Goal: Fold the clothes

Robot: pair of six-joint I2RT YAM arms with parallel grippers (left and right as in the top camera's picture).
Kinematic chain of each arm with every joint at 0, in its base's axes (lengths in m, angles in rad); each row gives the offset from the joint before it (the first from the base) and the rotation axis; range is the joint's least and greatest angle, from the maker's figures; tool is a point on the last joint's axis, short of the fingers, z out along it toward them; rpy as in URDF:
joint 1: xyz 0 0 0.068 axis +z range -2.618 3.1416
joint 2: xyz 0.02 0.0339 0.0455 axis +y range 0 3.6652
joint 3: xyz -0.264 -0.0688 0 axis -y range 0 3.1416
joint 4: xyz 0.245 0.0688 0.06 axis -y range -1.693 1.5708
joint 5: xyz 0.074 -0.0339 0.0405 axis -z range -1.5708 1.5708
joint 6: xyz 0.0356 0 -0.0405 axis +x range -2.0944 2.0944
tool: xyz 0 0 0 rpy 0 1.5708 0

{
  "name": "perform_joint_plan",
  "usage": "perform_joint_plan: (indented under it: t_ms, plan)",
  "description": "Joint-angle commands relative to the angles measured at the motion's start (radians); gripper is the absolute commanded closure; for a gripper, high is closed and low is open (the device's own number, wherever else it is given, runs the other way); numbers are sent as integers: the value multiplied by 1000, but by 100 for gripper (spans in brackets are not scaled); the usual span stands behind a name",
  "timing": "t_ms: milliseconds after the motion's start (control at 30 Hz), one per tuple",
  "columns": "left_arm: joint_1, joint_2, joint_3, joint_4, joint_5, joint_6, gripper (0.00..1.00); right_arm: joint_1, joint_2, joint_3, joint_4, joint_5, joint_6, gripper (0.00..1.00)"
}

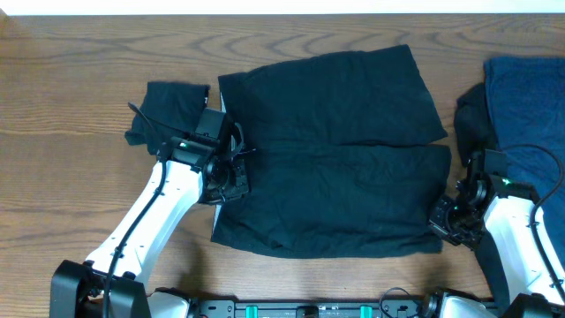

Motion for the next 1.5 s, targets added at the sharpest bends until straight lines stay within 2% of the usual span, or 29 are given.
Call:
perform_joint_plan:
  t_ms: [0,67,100,133,167,400,933,1133,1200,1267,1400,1467]
  plan:
    - [2,1,4,-16,8,2,86,16,-1,8,5,66,32,79]
    - [2,1,4,-19,8,19,86,15,-1,-3,14,76,51,24]
    - [2,1,4,-19,8,26,87,14,-1,-7,13,75,61,7]
    - [1,1,4,-19,8,33,86,14,-1,-7,10,68,63,1]
    - [2,1,4,-19,5,33,86,14,-1,-7,6,47,63,1]
    - [2,1,4,-18,5,36,86,14,-1,-9,-83,-166,63,1]
    - [2,1,4,-18,4,37,86,14,-1,-155,43,-159,163,1]
    - [1,1,4,-21,4,37,86,13,-1,-216,152,-152,198,7]
    - [2,1,4,-22,4,46,86,13,-1,-216,160,-141,198,11]
    - [2,1,4,-22,4,55,86,13,-1,-216,166,-134,197,21]
    - [2,1,4,-23,-3,55,85,13,-1,-216,167,-134,182,47]
    - [2,1,4,-32,-8,55,85,13,-1,-216,167,-134,173,63]
